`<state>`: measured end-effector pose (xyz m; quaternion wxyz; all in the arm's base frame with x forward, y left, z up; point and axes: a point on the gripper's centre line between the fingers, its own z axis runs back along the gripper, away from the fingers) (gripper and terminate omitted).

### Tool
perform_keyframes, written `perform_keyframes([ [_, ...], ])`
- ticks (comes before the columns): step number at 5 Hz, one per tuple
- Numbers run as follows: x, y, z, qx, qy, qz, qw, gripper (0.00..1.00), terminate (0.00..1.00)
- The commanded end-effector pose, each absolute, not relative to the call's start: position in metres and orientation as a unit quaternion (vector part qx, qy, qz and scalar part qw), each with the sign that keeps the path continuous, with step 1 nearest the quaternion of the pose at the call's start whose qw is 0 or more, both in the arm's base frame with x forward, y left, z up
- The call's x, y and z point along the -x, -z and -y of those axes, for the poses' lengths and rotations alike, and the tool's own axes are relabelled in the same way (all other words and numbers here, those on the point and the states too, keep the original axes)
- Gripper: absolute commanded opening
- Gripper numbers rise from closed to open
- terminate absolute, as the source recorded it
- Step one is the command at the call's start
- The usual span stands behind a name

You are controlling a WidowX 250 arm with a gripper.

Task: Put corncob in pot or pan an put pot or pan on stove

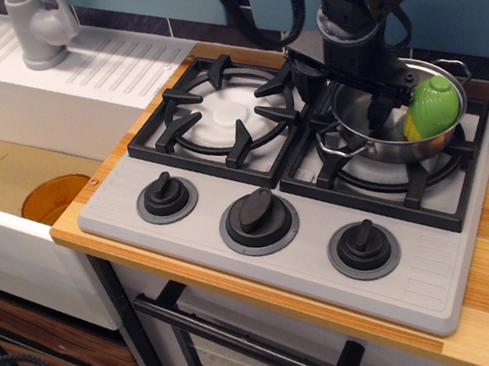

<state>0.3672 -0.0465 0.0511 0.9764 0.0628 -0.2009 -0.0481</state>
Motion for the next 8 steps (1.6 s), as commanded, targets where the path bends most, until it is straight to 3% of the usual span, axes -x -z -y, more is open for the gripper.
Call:
perform_keyframes([
  [1, -0.368, -0.066, 0.065, -0.072, 0.018, 0.181, 0.981, 0.0, 0.0],
  [5, -0.361, -0.097, 0.073, -0.073, 0.01, 0.156, 0.985, 0.0, 0.0],
  [8, -0.367, -0.116, 0.014, -0.07, 0.048, 0.141, 0.986, 0.0, 0.0],
])
